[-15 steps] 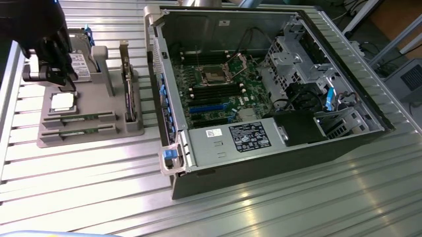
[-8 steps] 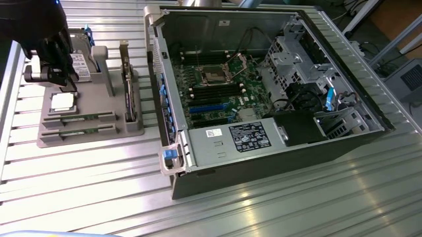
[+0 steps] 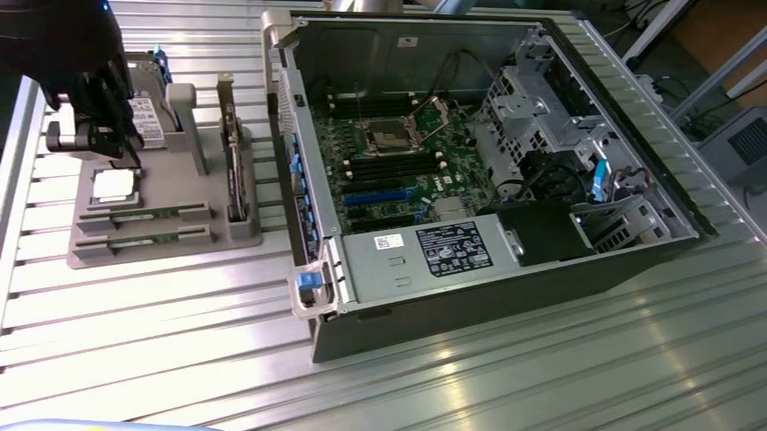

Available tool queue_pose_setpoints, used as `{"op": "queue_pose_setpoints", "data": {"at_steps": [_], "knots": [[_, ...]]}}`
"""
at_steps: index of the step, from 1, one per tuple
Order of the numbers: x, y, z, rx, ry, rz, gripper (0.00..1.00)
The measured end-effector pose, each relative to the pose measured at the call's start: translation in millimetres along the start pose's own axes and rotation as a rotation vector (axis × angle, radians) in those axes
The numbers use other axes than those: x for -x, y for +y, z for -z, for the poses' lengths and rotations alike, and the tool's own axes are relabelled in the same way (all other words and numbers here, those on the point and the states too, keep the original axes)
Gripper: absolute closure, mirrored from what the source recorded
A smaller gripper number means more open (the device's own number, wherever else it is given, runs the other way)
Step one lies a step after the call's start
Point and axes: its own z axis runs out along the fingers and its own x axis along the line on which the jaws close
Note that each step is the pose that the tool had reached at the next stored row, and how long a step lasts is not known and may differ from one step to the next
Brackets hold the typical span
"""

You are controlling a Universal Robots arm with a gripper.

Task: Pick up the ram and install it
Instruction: 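Pick up the ram and move it above insertion slot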

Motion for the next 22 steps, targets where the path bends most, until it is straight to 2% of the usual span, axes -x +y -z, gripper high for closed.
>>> {"op": "queue_pose_setpoints", "data": {"at_steps": [22], "knots": [[-0.2,0.2,-5.7,0.0,0.001,0.0,0.7]]}}
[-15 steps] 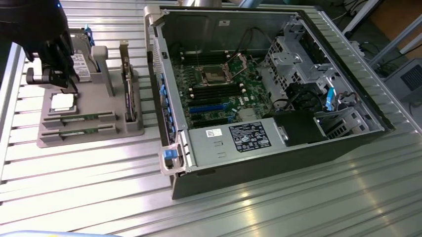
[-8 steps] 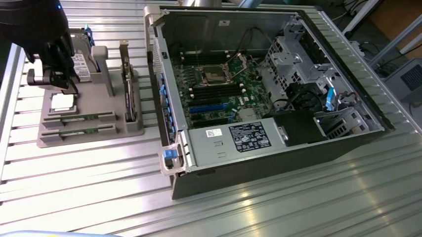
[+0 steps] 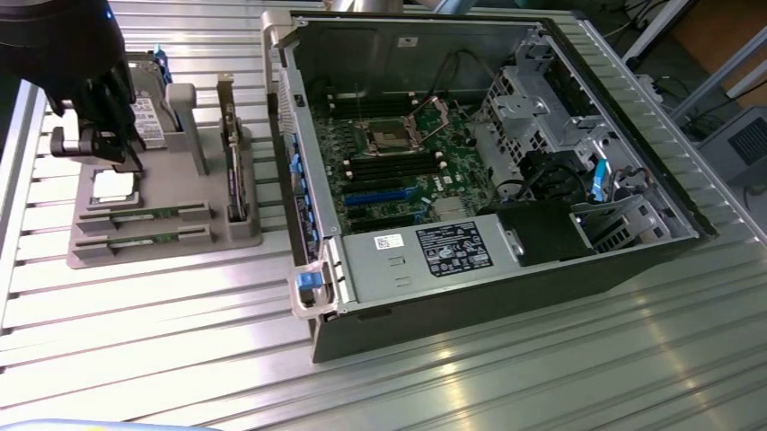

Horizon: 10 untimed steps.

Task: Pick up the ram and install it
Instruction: 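Pick up the ram and move it above insertion slot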

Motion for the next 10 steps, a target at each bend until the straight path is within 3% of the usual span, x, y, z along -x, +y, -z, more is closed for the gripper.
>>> {"op": "queue_pose_setpoints", "data": {"at_steps": [10], "knots": [[-0.1,0.0,-2.1,0.0,0.0,0.0,0.7]]}}
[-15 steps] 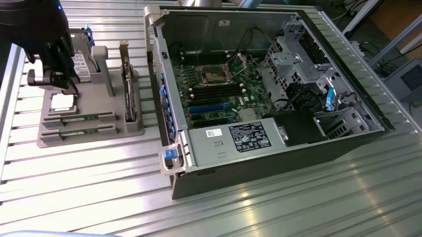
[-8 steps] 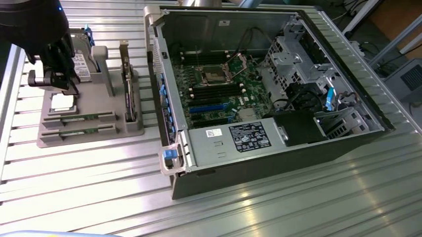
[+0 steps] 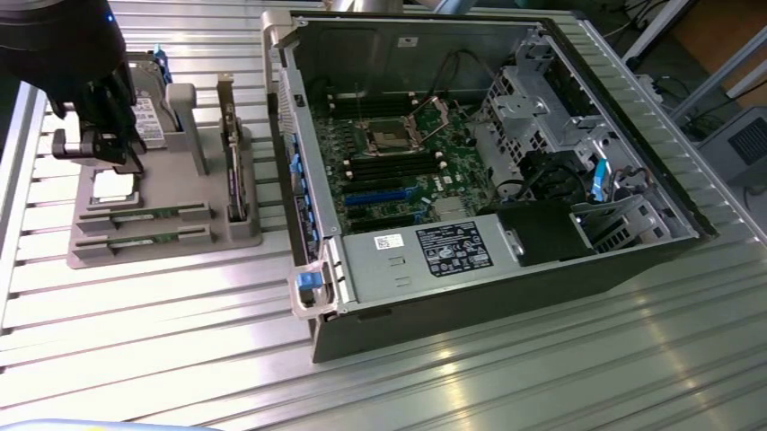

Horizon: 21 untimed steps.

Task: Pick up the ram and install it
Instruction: 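Pick up the ram and move it above insertion slot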

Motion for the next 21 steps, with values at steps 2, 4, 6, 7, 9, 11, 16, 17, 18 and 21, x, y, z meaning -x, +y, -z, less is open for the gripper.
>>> {"op": "queue_pose_setpoints", "data": {"at_steps": [2,4,6,7,9,11,16,17,18,21], "knots": [[0.0,0.0,-0.6,0.0,-0.0001,0.0,0.7],[0.0,0.0,-1.2,-0.0001,-0.0001,0.0,0.7],[0.0,0.0,-1.7,0.0,0.0,0.0,0.7],[-0.1,0.1,-2.2,0.0,0.0,0.0,0.7],[-0.1,0.1,-2.8,0.0,0.0,0.0,0.7],[-0.1,0.1,-3.5,0.0,0.0,0.0,0.7],[-0.2,0.1,-4.8,-0.0001,0.0,0.0,0.7],[-0.2,0.1,-4.9,0.0,0.0,0.0,0.7],[-0.2,0.1,-5.1,-0.0001,0.0,0.0,0.7],[-0.2,0.2,-6.1,0.0,0.0001,0.0,0.7]]}}
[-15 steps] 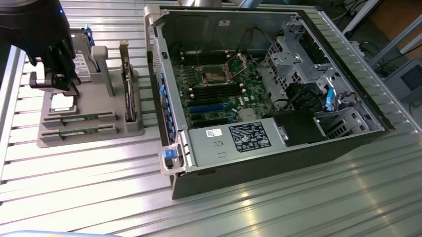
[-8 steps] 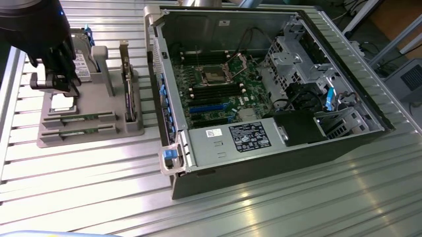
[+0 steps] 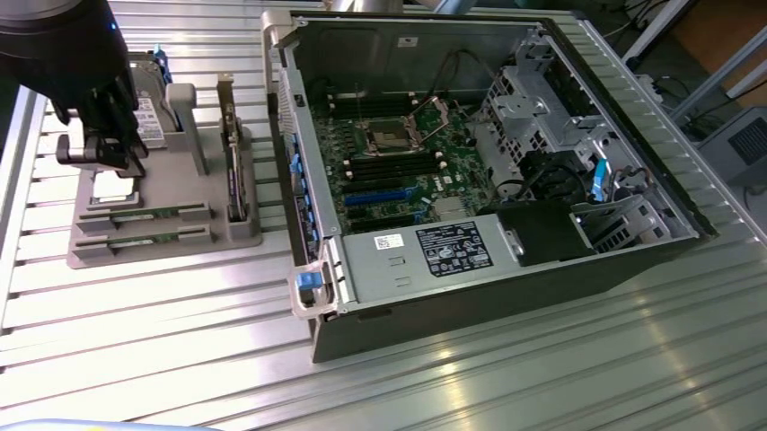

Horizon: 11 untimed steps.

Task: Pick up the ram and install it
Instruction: 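Pick up the ram and move it above insertion slot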

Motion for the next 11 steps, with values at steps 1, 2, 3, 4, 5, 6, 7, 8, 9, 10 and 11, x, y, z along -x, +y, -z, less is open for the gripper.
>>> {"op": "queue_pose_setpoints", "data": {"at_steps": [1,2,3,4,5,6,7,8,9,10,11], "knots": [[0.0,0.0,-0.5,-0.0001,0.0,0.0,0.7],[0.0,0.0,-0.8,0.0,0.0,0.0,0.7],[-0.1,0.0,-1.0,0.0,0.0,0.0,0.7],[-0.1,0.0,-1.2,-0.0001,0.0,0.0,0.7],[-0.1,0.0,-1.5,0.0,0.0,0.0,0.7],[-0.1,0.0,-1.8,0.0,0.0,0.0,0.7],[-0.1,0.0,-2.2,0.0,0.0,0.0,0.7],[-0.1,0.1,-2.5,0.0,0.0,0.0,0.7],[-0.1,0.1,-2.8,-0.0001,0.0,0.0,0.7],[-0.1,0.1,-3.2,-0.0001,0.0,0.0,0.7],[-0.1,0.1,-3.4,0.0,0.0001,0.0,0.7]]}}
